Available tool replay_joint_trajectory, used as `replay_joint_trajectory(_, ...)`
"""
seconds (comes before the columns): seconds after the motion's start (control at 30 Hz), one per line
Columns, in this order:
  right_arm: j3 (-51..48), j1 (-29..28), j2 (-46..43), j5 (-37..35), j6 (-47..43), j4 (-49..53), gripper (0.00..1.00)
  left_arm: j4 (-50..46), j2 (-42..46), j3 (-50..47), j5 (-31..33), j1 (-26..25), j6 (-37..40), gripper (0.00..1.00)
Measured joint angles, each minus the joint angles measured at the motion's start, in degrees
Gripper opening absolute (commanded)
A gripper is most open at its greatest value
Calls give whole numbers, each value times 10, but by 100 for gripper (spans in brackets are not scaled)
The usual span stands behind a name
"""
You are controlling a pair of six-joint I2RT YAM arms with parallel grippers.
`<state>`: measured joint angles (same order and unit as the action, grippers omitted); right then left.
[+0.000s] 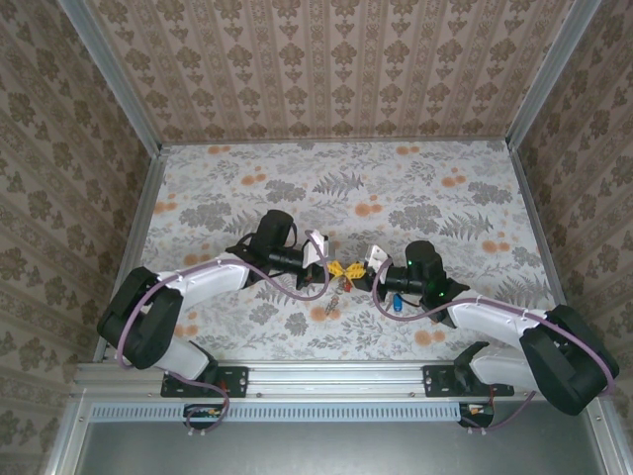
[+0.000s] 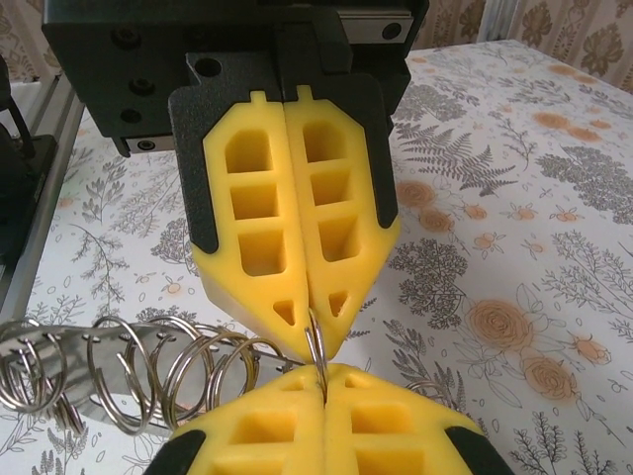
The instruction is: Put the keys on the keyring
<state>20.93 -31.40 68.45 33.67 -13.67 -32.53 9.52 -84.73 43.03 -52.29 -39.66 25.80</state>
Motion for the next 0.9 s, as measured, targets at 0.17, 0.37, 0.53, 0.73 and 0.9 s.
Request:
replay_joint_trajectory(0.17, 0, 0, -8, -3, -2, 10, 20, 1, 3, 0, 1, -1, -2, 0)
replay_joint_trajectory(0.37, 2, 3, -59, -35, -24, 75, 28, -5, 38, -9, 53, -4, 6, 0)
replay_joint_trajectory(0.53, 29, 3, -96, -63, -39, 136, 32, -4, 64, -15, 109, -8, 23, 0)
replay_joint_trajectory(0.73, 38, 3, -99, -83, -10, 151, 37, -10, 66, -19, 159, -14, 49, 0)
replay_joint_trajectory(0.9, 42, 3, -102, -128, 53, 180, 41, -9, 63, -23, 189, -39, 63, 0)
